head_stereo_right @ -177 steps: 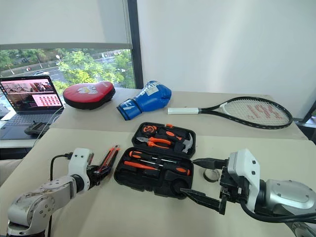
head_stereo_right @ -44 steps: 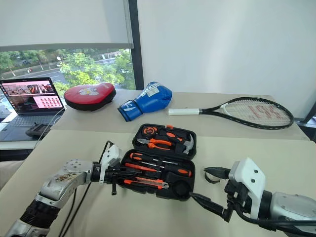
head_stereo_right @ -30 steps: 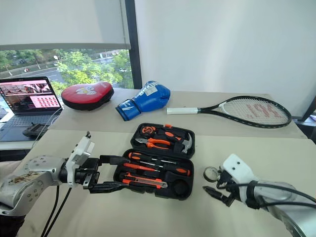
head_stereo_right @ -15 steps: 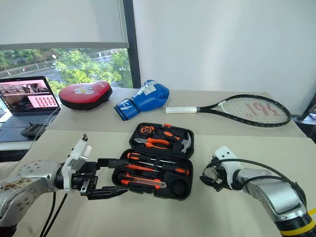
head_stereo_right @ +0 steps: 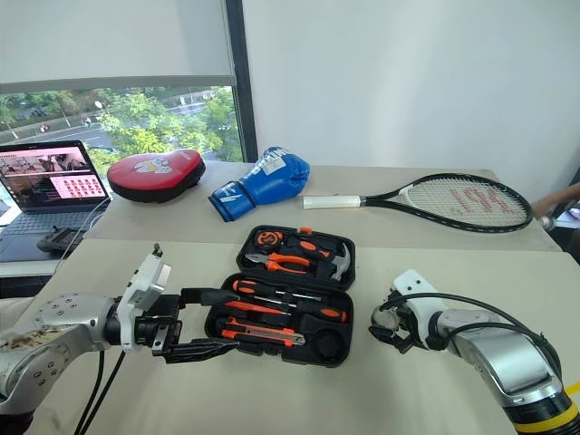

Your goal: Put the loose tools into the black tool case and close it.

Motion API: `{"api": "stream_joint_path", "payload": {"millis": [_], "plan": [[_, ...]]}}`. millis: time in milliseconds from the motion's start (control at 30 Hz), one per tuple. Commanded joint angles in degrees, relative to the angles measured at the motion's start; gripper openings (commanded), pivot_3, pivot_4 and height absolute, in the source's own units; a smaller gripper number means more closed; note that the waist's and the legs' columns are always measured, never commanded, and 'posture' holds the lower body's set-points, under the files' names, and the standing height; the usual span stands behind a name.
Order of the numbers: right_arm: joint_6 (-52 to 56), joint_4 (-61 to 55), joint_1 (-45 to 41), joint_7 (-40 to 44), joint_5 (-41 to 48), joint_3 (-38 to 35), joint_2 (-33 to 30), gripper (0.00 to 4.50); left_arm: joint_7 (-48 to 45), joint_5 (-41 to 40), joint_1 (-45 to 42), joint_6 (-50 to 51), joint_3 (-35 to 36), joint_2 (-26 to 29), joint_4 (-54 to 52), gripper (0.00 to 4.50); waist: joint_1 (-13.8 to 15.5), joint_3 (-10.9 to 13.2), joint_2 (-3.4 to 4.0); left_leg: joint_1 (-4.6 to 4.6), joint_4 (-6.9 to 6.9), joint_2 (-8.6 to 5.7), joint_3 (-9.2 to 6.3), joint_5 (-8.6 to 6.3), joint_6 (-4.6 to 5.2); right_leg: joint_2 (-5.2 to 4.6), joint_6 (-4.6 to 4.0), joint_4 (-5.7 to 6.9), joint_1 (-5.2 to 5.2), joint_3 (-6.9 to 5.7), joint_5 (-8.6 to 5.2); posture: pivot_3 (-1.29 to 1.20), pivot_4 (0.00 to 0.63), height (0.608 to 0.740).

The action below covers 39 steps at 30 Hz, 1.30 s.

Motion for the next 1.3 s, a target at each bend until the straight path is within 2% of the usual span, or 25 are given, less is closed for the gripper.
{"api": "stream_joint_path", "payload": {"millis": [33,200,433,533,667,833,1033,1300], "plan": [[-0.58,-1.38,0.15,0.23,-0.82,-1.6,0.2,3.83,0.03,-0.09,-0.75,-1.39,0.02,-0.06,-1.14,4.5,-0.01,0.0,0.0,0.0,0.0,0.0,0.0,0.0,0.0,0.0,0.0,0.0,0.0,0.0,0.0,0.0,0.15,0.74],[-1.51,-2.0,0.25,1.16,-1.73,-1.49,-0.7,2.17,0.13,-0.21,-0.98,-1.37,-0.27,-0.14,-1.06,4.5,0.0,0.0,0.0,0.0,0.0,0.0,0.0,0.0,0.0,0.0,0.0,0.0,0.0,0.0,0.0,0.0,0.15,0.74],[0.19,-9.79,0.18,4.73,1.57,-5.97,-3.33,2.17,0.23,-0.25,-0.35,-1.41,0.23,0.06,-0.88,4.5,-0.03,0.03,0.05,-0.01,0.0,0.0,0.01,0.0,0.0,0.0,0.0,0.0,-0.01,0.01,0.0,0.0,0.15,0.74],[1.25,-15.07,-1.54,7.93,4.34,-5.01,-4.86,2.17,-0.09,0.23,0.1,-1.77,0.28,0.21,-0.34,4.5,-0.19,0.06,0.09,0.03,0.0,0.02,0.01,0.0,-0.01,0.02,0.01,0.02,-0.01,0.02,0.0,0.0,0.15,0.74],[3.7,-20.46,-6.56,8.52,6.48,2.8,-1.81,2.17,-0.71,1.35,0.39,-2.22,0.54,0.65,1.27,4.5,-0.26,0.06,0.08,0.07,-0.02,0.07,-0.01,0.0,-0.04,0.08,-0.01,0.02,0.0,0.03,0.01,0.0,0.15,0.74],[1.96,-17.57,-8.63,7.06,0.18,13.59,-0.91,2.17,-1.36,2.19,0.75,-2.94,0.52,1.04,1.92,4.5,0.16,0.08,0.09,0.03,-0.01,0.02,-0.03,0.01,-0.05,0.0,-0.03,0.02,-0.02,-0.04,0.01,0.0,0.15,0.74],[1.78,-16.79,-10.08,9.55,-1.58,17.28,-1.75,2.17,-1.56,2.16,1.28,-2.73,1.16,1.36,1.58,4.5,-0.09,0.09,0.08,-0.03,0.1,-0.03,0.06,0.15,-0.29,-0.06,-0.01,-0.02,-0.05,0.02,0.03,0.0,0.15,0.74],[1.3,-16.37,-10.83,13.66,-1.93,18.62,-3.3,2.17,-1.3,2.33,1.62,-2.62,1.28,1.33,1.19,4.5,-0.01,0.09,0.08,0.03,0.02,0.02,0.03,0.09,-0.19,-0.02,-0.04,0.03,-0.05,-0.01,0.04,0.0,0.15,0.74]]}}
